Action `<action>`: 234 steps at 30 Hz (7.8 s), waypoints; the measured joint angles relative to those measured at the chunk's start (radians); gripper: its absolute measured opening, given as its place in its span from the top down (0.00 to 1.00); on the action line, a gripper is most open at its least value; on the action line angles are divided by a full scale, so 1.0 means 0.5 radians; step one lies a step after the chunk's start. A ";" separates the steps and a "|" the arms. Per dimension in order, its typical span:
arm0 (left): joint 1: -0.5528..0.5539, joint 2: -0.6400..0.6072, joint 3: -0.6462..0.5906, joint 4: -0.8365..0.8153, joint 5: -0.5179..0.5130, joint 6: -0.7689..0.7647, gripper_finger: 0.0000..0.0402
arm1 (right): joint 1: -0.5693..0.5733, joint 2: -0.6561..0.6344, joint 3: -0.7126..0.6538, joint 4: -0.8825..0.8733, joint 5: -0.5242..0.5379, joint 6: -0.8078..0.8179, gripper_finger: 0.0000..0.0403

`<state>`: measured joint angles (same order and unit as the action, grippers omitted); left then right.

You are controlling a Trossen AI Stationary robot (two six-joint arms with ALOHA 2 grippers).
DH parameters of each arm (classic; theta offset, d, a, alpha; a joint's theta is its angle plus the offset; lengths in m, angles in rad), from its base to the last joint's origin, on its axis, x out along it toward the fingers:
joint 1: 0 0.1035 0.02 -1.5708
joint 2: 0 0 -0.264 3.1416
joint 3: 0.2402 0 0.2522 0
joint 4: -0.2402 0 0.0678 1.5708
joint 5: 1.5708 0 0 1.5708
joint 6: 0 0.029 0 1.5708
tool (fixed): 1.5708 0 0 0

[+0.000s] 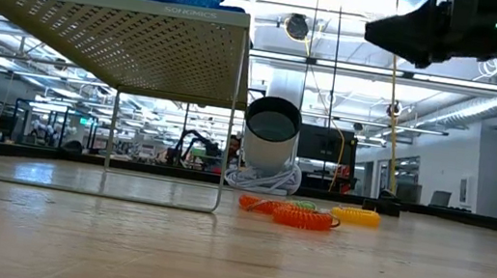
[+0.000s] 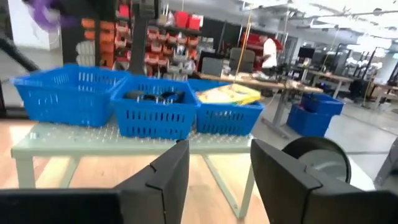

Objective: Pick & Place Office Desk Supplies
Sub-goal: Put the violet spring rubber band into the bottom blue bin on the shelf, then put the black rubber band into the middle blue bin on the shelf

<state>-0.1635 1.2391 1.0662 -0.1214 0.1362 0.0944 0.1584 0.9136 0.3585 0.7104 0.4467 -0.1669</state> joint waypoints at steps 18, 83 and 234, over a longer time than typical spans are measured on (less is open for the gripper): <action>-0.223 -0.573 -0.846 0.486 -0.255 -0.387 0.84 | -0.043 -0.010 -0.052 0.089 -0.003 -0.057 0.61; -0.023 -0.554 -0.843 0.700 -0.639 -0.056 0.54 | -0.758 0.611 -0.534 -0.399 0.030 0.933 0.55; 0.413 -0.318 -0.782 0.672 -0.277 -0.362 0.80 | -0.044 0.546 0.136 0.262 -0.467 0.101 0.58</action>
<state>0.0429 1.0801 0.6750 0.2144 -0.0025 -0.0864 0.1364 1.1866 0.4263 0.8416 0.2131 -0.1164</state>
